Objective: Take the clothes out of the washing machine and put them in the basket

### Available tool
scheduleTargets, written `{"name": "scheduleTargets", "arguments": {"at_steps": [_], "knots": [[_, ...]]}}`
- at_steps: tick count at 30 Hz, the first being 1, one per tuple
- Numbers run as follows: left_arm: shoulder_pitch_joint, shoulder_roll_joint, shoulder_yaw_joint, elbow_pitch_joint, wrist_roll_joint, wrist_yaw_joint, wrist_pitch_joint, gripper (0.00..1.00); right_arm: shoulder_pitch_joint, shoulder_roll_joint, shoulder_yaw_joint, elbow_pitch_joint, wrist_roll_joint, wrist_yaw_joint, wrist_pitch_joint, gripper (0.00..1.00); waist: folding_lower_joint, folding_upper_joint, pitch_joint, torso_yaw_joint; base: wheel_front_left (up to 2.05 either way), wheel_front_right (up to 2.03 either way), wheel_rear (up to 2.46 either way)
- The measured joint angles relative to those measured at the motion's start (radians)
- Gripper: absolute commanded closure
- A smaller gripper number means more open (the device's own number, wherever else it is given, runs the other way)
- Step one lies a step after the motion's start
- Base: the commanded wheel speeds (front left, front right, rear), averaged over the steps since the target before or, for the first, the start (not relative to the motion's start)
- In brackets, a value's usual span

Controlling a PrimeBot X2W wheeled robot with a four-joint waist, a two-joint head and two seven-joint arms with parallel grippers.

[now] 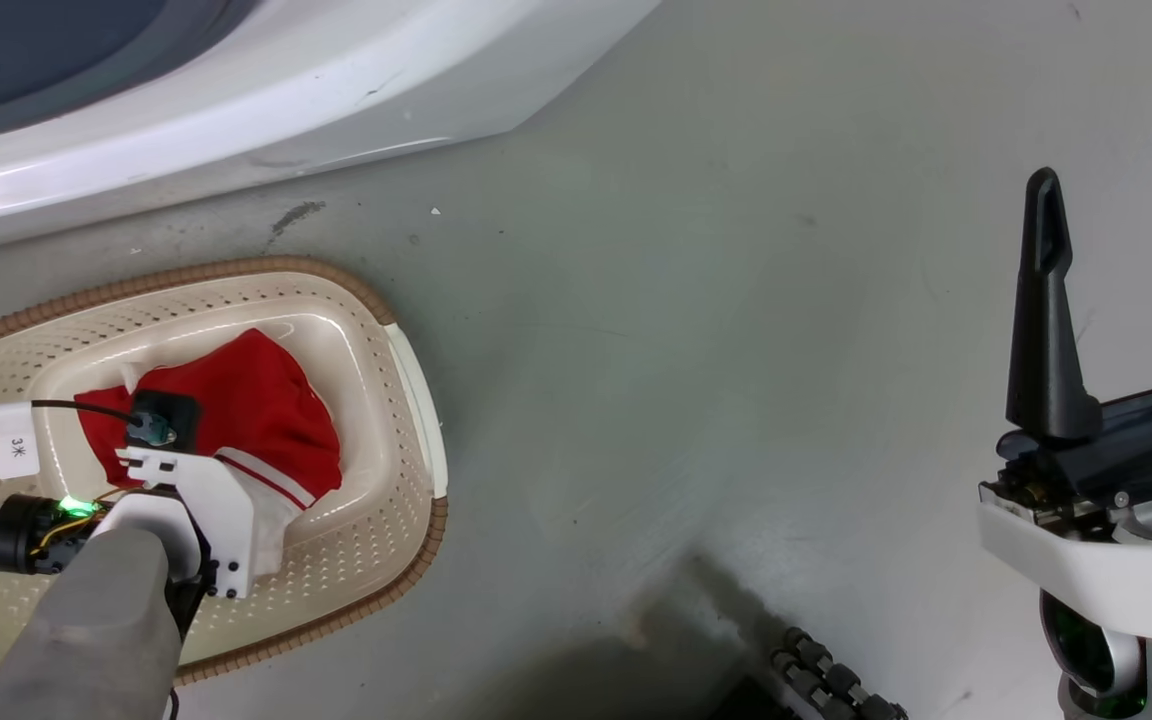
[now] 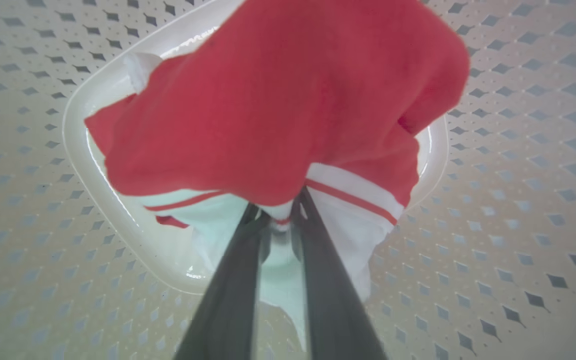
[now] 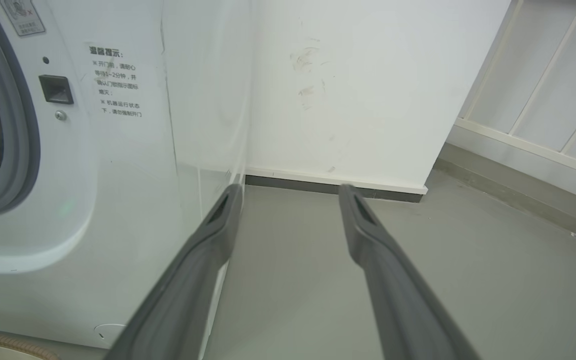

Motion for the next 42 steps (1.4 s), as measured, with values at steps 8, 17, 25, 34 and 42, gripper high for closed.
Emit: {"name": "scheduleTargets", "arguments": {"at_steps": [8, 17, 25, 34, 42], "knots": [[0.015, -0.019, -0.004, 0.002, -0.012, -0.003, -0.034, 0.00, 0.000, 0.000, 0.009, 0.013, -0.008, 0.000, 0.000, 0.00, 0.0000, 0.0000, -0.055, 0.015, 0.00, 0.00, 0.00], [0.077, -0.072, -0.009, 0.002, -0.030, -0.022, -0.149, 0.00, 0.041, 0.000, 0.030, 0.049, -0.031, 0.000, 0.000, 0.00, -0.0001, 0.0000, -0.181, 0.039, 0.00, 0.00, 0.00], [0.143, -0.097, -0.012, -0.094, -0.012, 0.004, -0.189, 0.00, 0.104, 0.000, 0.044, 0.084, -0.061, 0.000, 0.000, 0.00, -0.0001, 0.0000, -0.322, 0.078, 0.00, 0.00, 0.00], [0.305, -0.085, 0.099, -0.422, 0.055, 0.092, -0.192, 0.00, 0.174, 0.000, 0.041, 0.107, -0.075, 0.000, 0.000, 0.00, -0.0002, 0.0000, -0.460, 0.133, 0.00, 0.00, 0.00], [0.460, -0.098, 0.253, -0.726, 0.158, 0.156, -0.192, 0.00, 0.221, 0.000, 0.027, 0.126, -0.087, 0.000, 0.000, 0.00, -0.0003, 0.0000, -0.558, 0.181, 0.00, 0.00, 0.00]]}}
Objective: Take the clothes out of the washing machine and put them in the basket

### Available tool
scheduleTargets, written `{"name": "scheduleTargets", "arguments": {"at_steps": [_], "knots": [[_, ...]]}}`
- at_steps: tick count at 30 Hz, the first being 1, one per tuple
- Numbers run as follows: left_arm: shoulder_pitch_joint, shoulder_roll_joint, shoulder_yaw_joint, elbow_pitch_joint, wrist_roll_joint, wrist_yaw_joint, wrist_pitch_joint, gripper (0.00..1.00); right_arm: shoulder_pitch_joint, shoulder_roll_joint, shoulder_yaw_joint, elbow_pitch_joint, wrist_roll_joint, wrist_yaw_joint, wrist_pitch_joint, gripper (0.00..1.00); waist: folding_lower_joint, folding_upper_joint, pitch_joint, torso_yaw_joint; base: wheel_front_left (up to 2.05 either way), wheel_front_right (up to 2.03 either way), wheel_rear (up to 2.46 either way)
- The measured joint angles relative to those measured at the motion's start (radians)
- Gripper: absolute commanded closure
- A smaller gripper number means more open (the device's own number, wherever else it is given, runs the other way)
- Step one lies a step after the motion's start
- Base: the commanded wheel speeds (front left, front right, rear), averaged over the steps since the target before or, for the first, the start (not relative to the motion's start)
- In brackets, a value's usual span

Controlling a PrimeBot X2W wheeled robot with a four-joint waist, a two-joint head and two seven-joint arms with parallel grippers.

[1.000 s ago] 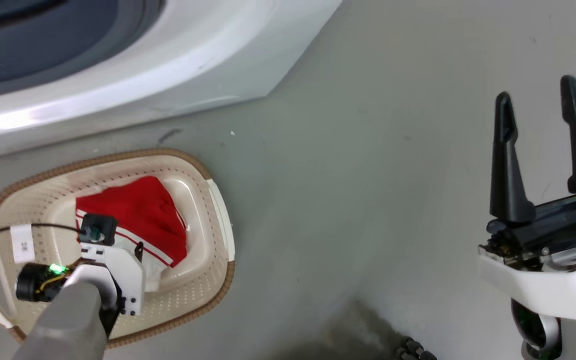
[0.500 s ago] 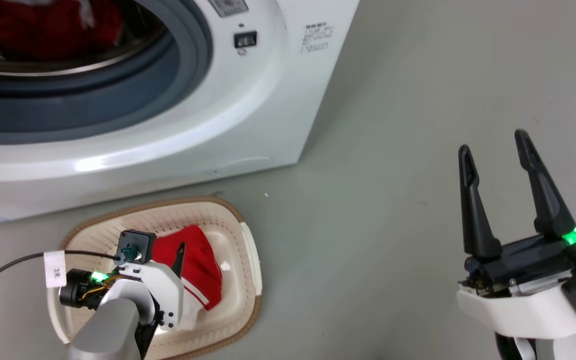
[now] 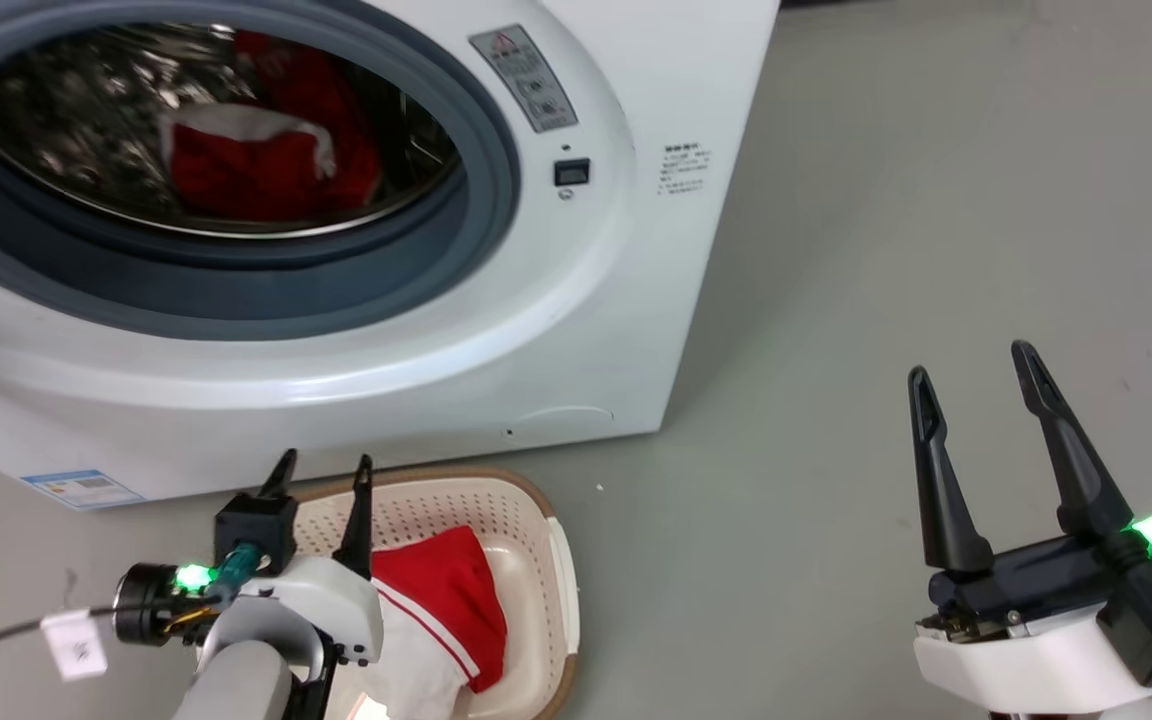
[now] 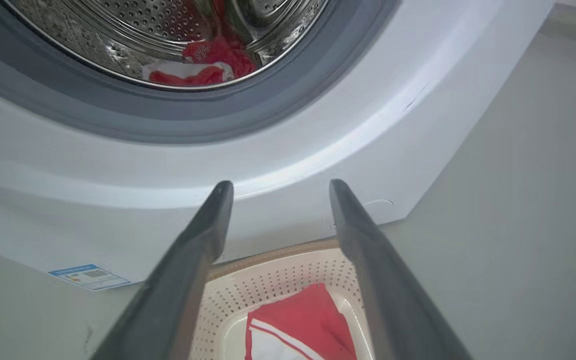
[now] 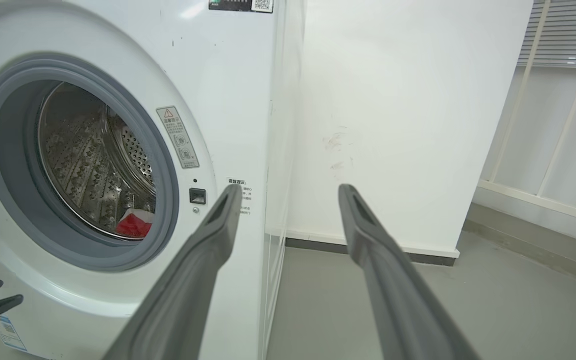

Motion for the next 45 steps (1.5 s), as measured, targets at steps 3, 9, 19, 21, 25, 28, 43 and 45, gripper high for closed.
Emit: {"name": "scheduleTargets", "arguments": {"at_steps": [3, 9, 19, 21, 25, 28, 43, 45], "knots": [[0.056, -0.023, 0.061, -0.103, 0.040, 0.018, 0.000, 0.00, 0.013, 0.000, -0.009, 0.005, -0.003, 0.000, 0.000, 0.00, 0.0000, 0.0000, -0.027, 0.016, 0.00, 0.00, 0.00], [0.159, -0.076, 0.176, -0.286, 0.112, 0.040, 0.000, 0.00, 0.044, 0.000, -0.036, 0.020, -0.002, 0.000, 0.000, 0.00, 0.0000, 0.0000, -0.072, 0.044, 0.00, 0.00, 0.00], [0.282, -0.154, 0.307, -0.502, 0.207, 0.039, 0.000, 0.00, 0.090, 0.000, -0.075, 0.066, 0.035, 0.000, 0.000, 0.00, 0.0000, 0.0000, -0.122, 0.075, 0.00, 0.00, 0.00], [0.288, -0.162, 0.319, -0.525, 0.219, 0.034, 0.000, 0.00, 0.092, 0.000, -0.083, 0.086, 0.041, 0.000, 0.000, 0.00, 0.0000, 0.0000, -0.126, 0.078, 0.00, 0.00, 0.00], [0.299, -0.176, 0.328, -0.545, 0.241, 0.021, 0.000, 0.00, 0.099, 0.000, -0.090, 0.117, 0.050, 0.000, 0.000, 0.00, 0.0000, 0.0000, -0.128, 0.081, 0.00, 0.00, 0.00], [0.289, -0.178, 0.338, -0.547, 0.253, 0.007, 0.000, 0.00, 0.102, 0.000, -0.089, 0.129, 0.051, 0.000, 0.000, 0.00, 0.0001, 0.0000, -0.124, 0.076, 0.00, 0.00, 0.00], [-0.134, -0.012, 0.384, -0.187, 0.256, -0.127, 0.005, 0.00, 0.002, 0.000, -0.036, 0.096, 0.082, 0.000, 0.000, 0.00, 0.0003, 0.0000, -0.005, -0.016, 0.00, 0.00, 0.00], [-0.206, 0.019, 0.379, -0.139, 0.257, -0.143, 0.021, 0.00, -0.018, 0.000, -0.029, 0.086, 0.091, 0.000, 0.000, 0.00, 0.0003, 0.0000, 0.025, -0.030, 0.00, 0.00, 0.00]]}}
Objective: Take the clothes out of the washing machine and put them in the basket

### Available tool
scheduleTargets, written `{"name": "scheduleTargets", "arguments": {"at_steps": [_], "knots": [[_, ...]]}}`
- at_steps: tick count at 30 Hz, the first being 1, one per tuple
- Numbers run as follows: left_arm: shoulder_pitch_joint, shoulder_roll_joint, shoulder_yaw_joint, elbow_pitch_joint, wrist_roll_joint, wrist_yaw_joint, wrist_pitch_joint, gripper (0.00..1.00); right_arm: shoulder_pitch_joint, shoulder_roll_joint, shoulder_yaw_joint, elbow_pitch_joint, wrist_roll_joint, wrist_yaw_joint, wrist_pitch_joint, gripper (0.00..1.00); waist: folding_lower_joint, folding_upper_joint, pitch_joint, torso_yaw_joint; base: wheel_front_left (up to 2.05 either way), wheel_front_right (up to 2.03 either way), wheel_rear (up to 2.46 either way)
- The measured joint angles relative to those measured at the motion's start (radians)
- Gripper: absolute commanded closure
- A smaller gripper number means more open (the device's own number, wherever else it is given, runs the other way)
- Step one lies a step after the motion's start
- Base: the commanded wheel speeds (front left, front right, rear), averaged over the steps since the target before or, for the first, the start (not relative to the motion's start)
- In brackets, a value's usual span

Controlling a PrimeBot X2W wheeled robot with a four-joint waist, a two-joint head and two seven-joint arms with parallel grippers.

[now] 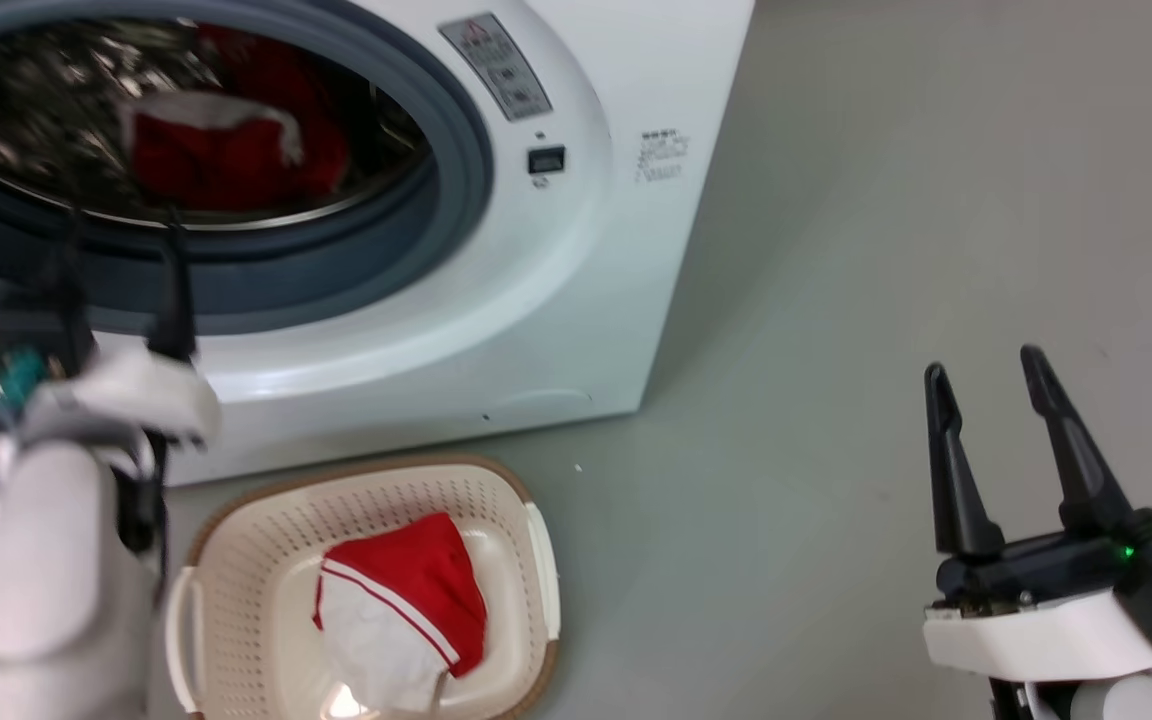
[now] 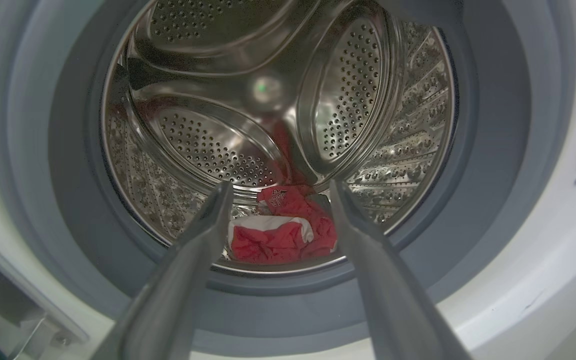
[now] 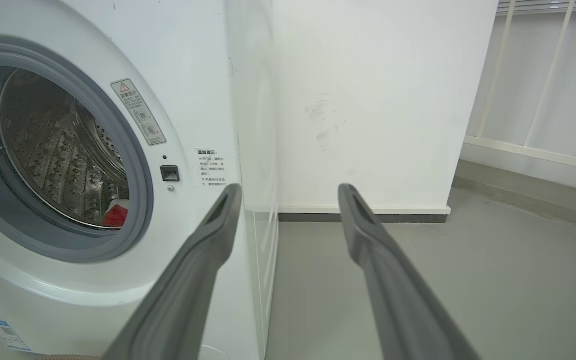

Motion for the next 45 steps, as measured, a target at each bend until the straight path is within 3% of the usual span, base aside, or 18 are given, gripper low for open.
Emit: {"name": "scheduleTargets", "arguments": {"at_steps": [14, 20, 29, 38, 45], "knots": [[-0.482, 0.189, -0.105, 0.233, -0.024, -0.065, 0.306, 0.00, -0.123, -0.001, 0.015, -0.086, 0.070, 0.000, 0.000, 0.00, 0.0001, 0.0000, 0.244, -0.091, 0.00, 0.00, 0.00], [-0.662, 0.247, -0.206, 0.304, -0.130, -0.067, 0.501, 0.00, -0.160, 0.000, 0.013, -0.129, 0.111, 0.000, 0.000, 0.00, 0.0001, 0.0000, 0.346, -0.130, 0.00, 0.00, 0.00], [-0.978, 0.394, -0.402, 0.320, -0.277, -0.067, 0.836, 0.00, -0.207, -0.001, 0.011, -0.189, 0.184, 0.000, 0.000, 0.00, 0.0001, 0.0000, 0.525, -0.205, 0.00, 0.00, 0.00], [-1.189, 0.442, -0.496, 0.330, -0.341, -0.067, 1.050, 0.00, -0.228, -0.001, 0.004, -0.239, 0.234, 0.000, 0.000, 0.00, 0.0001, 0.0000, 0.638, -0.269, 0.00, 0.00, 0.00], [-1.281, 0.425, -0.522, 0.414, -0.362, -0.066, 1.161, 0.00, -0.225, 0.000, -0.015, -0.275, 0.240, 0.000, 0.000, 0.00, 0.0000, -0.0001, 0.688, -0.280, 0.00, 0.00, 0.00]]}}
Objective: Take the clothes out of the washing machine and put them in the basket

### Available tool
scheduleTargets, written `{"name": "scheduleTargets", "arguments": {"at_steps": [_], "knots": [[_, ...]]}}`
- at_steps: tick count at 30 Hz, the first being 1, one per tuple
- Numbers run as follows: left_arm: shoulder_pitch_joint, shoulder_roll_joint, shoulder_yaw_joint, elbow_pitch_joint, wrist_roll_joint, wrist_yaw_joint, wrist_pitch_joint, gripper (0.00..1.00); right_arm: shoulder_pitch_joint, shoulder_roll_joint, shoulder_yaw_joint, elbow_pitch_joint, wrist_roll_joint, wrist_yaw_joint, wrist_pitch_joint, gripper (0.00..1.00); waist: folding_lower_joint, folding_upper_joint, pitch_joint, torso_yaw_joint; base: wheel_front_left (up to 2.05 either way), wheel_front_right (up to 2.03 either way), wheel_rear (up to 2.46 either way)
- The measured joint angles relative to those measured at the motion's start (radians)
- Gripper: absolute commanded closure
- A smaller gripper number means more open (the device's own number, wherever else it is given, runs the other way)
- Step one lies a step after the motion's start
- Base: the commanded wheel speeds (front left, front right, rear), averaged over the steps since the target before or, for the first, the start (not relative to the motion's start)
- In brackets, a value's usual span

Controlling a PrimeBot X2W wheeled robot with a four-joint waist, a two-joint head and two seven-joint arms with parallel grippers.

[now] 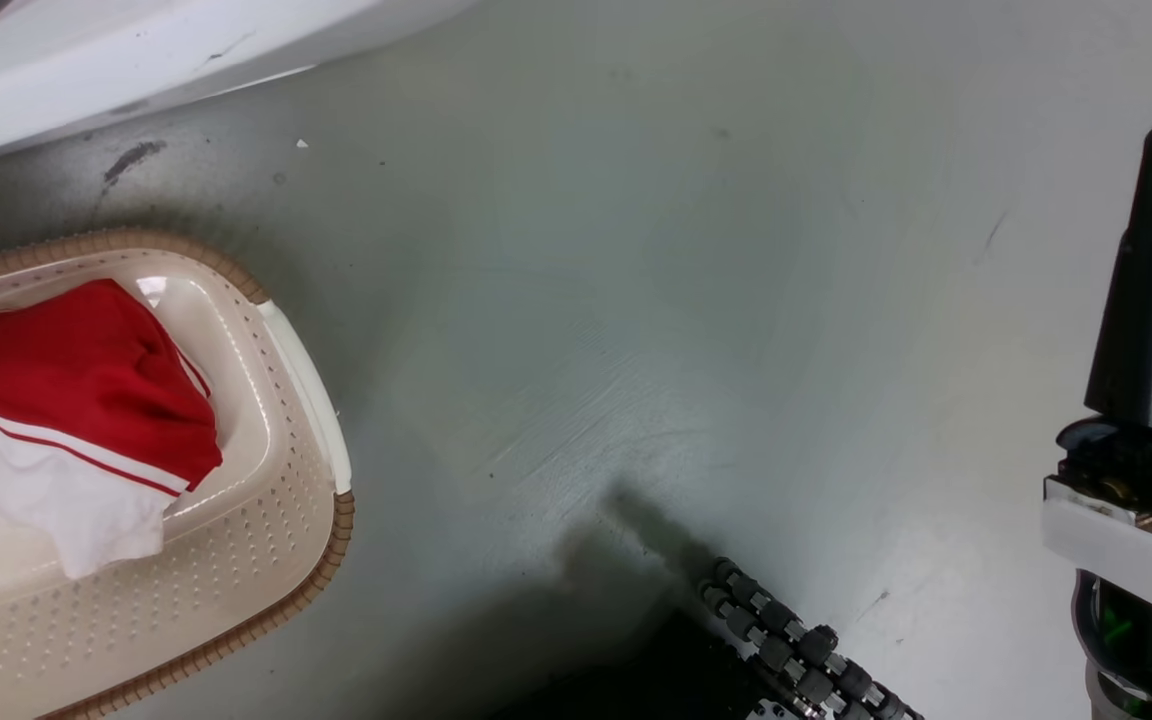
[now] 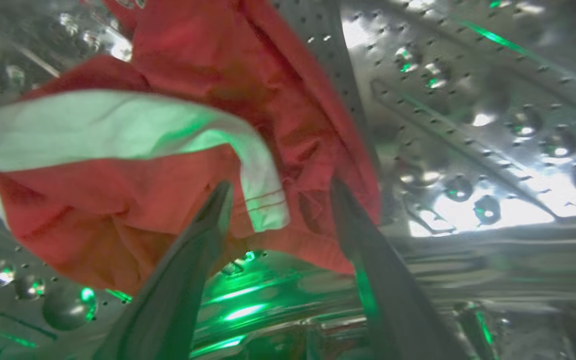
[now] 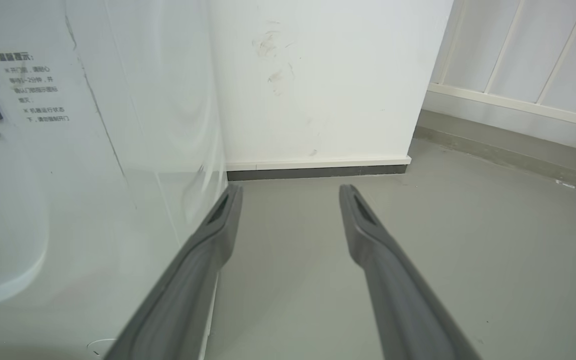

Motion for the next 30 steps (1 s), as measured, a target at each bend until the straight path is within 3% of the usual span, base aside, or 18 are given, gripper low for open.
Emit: {"name": "scheduleTargets", "arguments": {"at_steps": [6, 17, 18, 19, 30], "knots": [[-0.016, -0.004, -0.025, 0.064, 0.017, 0.005, 0.002, 0.00, 0.000, 0.000, -0.010, -0.017, 0.002, 0.000, 0.000, 0.00, 0.0000, 0.0000, 0.020, 0.009, 0.00, 0.00, 0.00], [-0.037, -0.019, -0.076, 0.128, 0.026, 0.000, -0.092, 0.00, 0.000, 0.000, -0.013, -0.025, -0.006, 0.000, 0.000, 0.00, -0.0001, 0.0000, 0.041, 0.023, 0.00, 0.00, 0.00], [-0.040, -0.021, -0.086, 0.129, 0.028, 0.000, -0.101, 0.73, 0.000, 0.000, -0.013, -0.025, -0.006, 0.000, 0.000, 0.00, -0.0001, 0.0000, 0.042, 0.024, 0.00, 0.00, 0.00], [-0.043, -0.021, -0.089, 0.133, 0.027, 0.000, -0.112, 1.00, 0.000, 0.000, -0.012, -0.025, -0.007, 0.000, 0.000, 0.00, -0.0001, 0.0000, 0.043, 0.025, 0.00, 0.00, 0.00], [-0.065, -0.015, -0.137, 0.178, 0.015, -0.001, -0.223, 1.00, -0.016, 0.000, 0.010, -0.018, -0.016, 0.000, 0.000, 0.00, -0.0001, 0.0000, 0.029, 0.019, 0.00, 0.00, 0.00]]}}
